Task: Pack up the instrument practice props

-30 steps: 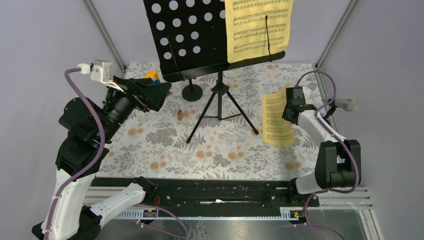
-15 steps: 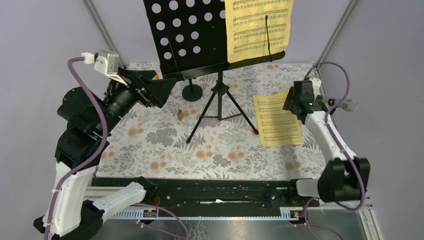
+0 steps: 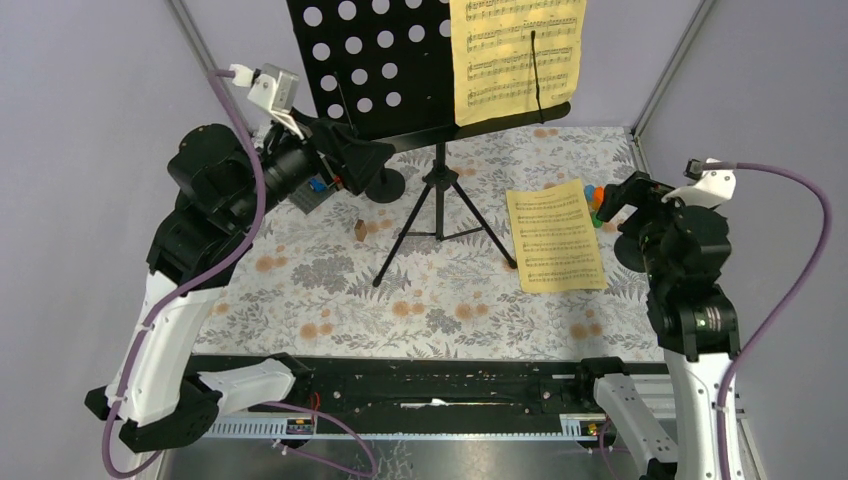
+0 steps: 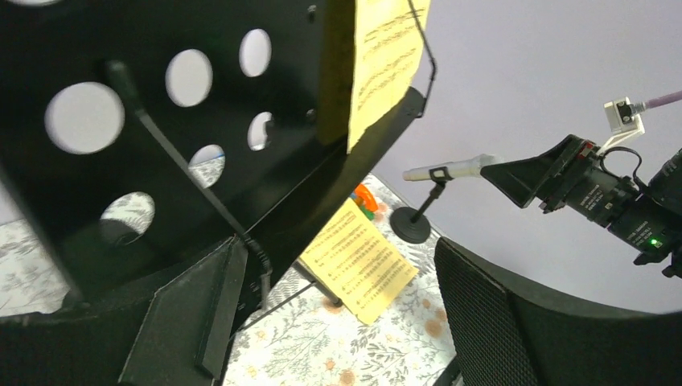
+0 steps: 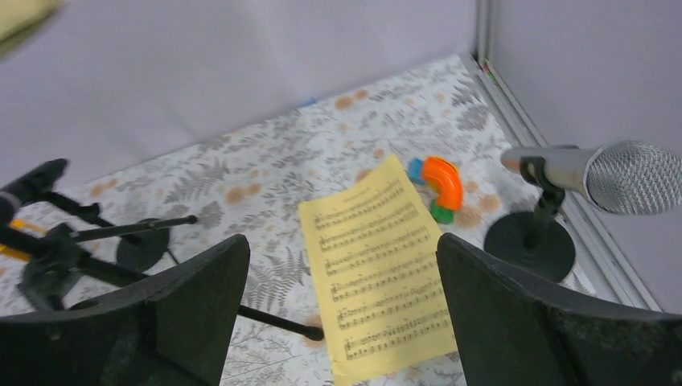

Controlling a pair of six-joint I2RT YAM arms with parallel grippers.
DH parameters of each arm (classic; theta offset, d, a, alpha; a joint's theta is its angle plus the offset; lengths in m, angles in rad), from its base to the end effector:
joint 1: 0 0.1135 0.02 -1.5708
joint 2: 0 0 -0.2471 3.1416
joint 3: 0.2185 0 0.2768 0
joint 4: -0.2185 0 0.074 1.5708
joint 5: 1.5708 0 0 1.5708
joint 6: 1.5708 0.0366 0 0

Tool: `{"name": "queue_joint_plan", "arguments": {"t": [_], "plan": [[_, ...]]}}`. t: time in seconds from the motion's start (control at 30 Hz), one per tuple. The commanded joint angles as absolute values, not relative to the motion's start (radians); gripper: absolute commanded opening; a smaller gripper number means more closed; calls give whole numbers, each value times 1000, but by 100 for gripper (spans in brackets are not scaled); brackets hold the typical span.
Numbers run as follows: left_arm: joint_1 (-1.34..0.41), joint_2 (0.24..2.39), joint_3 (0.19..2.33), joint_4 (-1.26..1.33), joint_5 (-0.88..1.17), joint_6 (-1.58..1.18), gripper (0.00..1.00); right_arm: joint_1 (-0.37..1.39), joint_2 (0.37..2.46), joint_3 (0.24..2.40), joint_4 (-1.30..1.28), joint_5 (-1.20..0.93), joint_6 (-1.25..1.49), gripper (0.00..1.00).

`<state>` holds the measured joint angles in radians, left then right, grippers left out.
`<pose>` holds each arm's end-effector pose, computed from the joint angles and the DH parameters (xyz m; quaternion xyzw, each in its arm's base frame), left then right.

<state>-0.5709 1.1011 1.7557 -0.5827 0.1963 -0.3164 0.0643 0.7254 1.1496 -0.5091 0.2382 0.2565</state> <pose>0.1607 -0.1117 0.5539 0.1572 0.6634 -0.3730 0.6294 0.1661 0.0020 0.4340 0.1502 0.7202 0.0209 0.6770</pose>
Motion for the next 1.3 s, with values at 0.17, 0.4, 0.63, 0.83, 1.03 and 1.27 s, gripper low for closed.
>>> {"name": "queue_joint_plan", "arguments": {"t": [0.17,0.4,0.63,0.83,1.03,1.27], "plan": [[-677,1157,1968,-617,96,-276,91,59,705,1250,-586,42,216,94],[-678,1159,2040,-690,-121,-308,93,59,711,1279,-589,29,215,94],[-677,1165,2115,-690,-48,-314,94,59,716,1306,-593,10,211,95],[-681,1241,2201,-634,134,-417,91,60,722,1336,-593,-101,197,95],[-732,1333,2277,-612,165,-436,91,59,717,1328,-591,-159,204,95],[-809,1416,2258,-582,24,-421,91,59,731,1359,-538,-218,260,95]]}}
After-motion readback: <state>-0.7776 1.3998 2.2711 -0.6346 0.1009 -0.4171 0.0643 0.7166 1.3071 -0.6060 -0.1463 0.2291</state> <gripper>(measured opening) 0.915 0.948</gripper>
